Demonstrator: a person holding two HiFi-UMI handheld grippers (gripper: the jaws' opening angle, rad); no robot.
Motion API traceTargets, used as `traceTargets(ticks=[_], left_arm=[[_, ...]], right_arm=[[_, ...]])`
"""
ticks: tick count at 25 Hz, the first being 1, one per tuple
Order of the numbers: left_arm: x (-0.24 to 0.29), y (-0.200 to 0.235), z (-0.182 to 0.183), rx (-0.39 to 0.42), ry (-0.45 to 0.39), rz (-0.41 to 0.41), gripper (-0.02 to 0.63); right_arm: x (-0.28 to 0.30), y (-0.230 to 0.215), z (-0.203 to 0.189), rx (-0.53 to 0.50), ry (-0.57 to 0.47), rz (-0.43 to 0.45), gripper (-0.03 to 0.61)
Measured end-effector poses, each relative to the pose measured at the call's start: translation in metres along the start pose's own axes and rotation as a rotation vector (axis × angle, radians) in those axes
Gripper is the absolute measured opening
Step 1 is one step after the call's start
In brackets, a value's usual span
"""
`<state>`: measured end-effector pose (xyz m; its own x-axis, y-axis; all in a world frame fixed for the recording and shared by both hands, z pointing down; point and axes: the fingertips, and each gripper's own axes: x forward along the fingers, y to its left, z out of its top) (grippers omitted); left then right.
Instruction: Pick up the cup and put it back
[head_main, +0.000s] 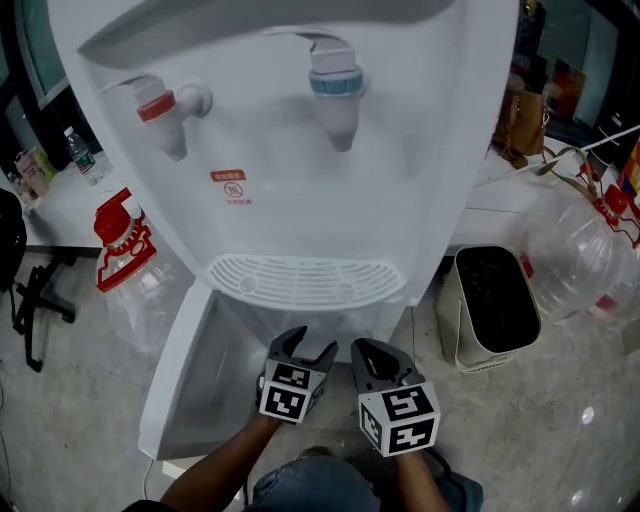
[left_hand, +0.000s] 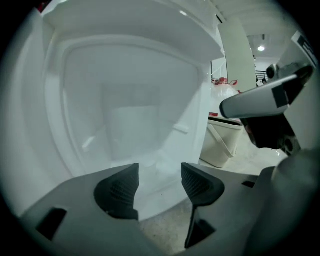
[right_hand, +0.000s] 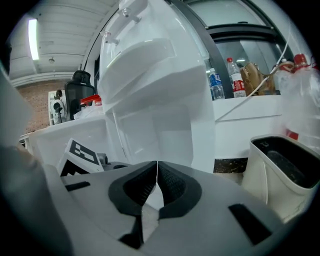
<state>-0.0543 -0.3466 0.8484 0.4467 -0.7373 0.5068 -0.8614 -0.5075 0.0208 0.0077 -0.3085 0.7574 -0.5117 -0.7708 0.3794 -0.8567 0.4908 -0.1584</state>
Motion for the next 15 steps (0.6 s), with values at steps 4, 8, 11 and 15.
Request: traceTargets(ticks=[4,8,11,15], left_arm=[[-0.021,-0.007,0.017,-0.002,-0.051,-0.02,0.209],[-0.036,-0.012,0.029,0.013,-0.091,-0.023,0.144],[-0.048,-0.013,0.036,-0.015,-0.107,-0.017,0.071],[-0.067,-0.022,0.053,-0.017,-0.117,-0.023,0.038]], right_arm=[[-0.001,0.007,0.003,-0.004,0.003,0.017,0.021],[-0.002,0.013,0.004,-0.007,0.01,0.03,0.021],[-0.003,0.015,0.008,-0.015,0.02,0.035,0.021],[-0.01,0.021,0.02,-0.002,0.021,0.049,0.021]])
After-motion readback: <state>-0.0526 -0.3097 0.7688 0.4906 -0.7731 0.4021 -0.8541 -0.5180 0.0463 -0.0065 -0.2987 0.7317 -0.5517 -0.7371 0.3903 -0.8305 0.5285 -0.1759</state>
